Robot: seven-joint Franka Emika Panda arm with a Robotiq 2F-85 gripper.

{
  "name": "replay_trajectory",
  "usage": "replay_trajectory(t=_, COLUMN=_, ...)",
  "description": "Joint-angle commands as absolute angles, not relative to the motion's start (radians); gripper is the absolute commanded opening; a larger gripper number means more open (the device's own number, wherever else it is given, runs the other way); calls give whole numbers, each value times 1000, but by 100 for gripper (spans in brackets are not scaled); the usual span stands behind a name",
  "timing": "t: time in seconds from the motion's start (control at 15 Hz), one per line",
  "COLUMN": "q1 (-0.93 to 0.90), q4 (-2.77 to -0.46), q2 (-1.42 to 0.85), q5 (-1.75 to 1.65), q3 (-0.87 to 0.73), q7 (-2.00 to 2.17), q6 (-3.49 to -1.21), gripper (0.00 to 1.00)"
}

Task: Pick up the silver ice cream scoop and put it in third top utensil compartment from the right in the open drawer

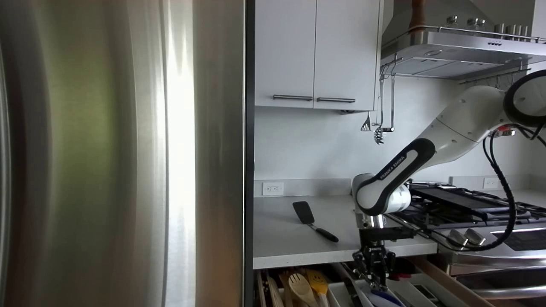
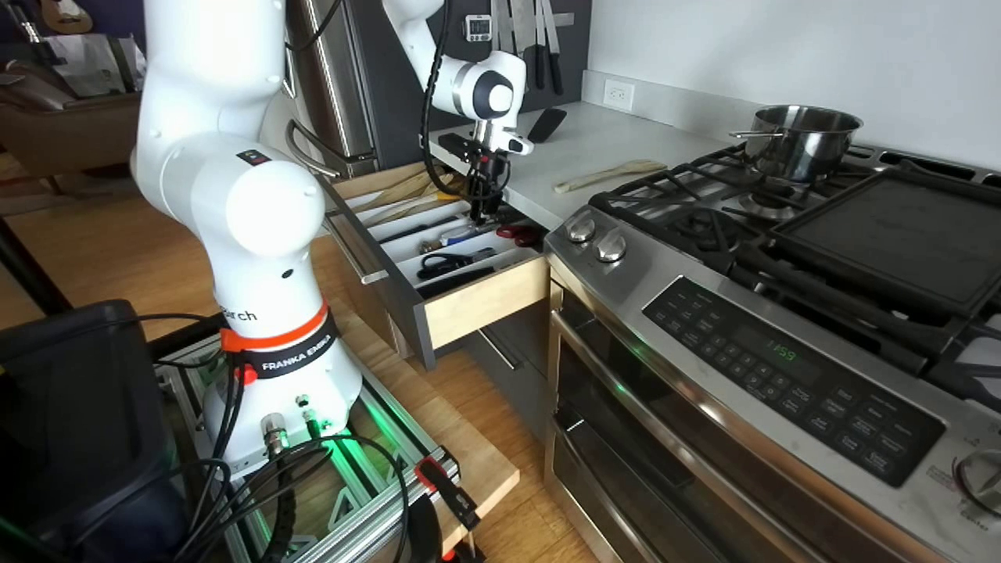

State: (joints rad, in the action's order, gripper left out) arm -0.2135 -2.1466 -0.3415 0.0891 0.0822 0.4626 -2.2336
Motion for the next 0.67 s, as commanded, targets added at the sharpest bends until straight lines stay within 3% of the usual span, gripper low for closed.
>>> replay_trajectory(t=0.0, q1=-221, q4=-2167, q2=-299, q5=67, q3=77, q7=467, q6=-2302, gripper=58)
replay_trajectory(t=0.27, q1=-232, q4=-2199, q2=-237, q5=50, q3=79, q7=483, q6=-2351, gripper=55)
replay_trajectory(t=0.33, q1=-233, q4=-2202, q2=-230, q5=42, q3=79, q7=487, q6=-2359, gripper=49)
replay_trajectory(t=0.4, q1=-233, q4=-2205, q2=-224, q5=33, q3=78, q7=491, q6=-2363, gripper=17)
replay_trajectory(t=0.53, q1=-229, q4=-2204, q2=-222, q5=25, q3=79, q7=491, q6=-2368, gripper=8)
replay_trajectory(t=0.6, q1=-229, q4=-2205, q2=-220, q5=17, q3=78, q7=496, q6=-2370, gripper=10)
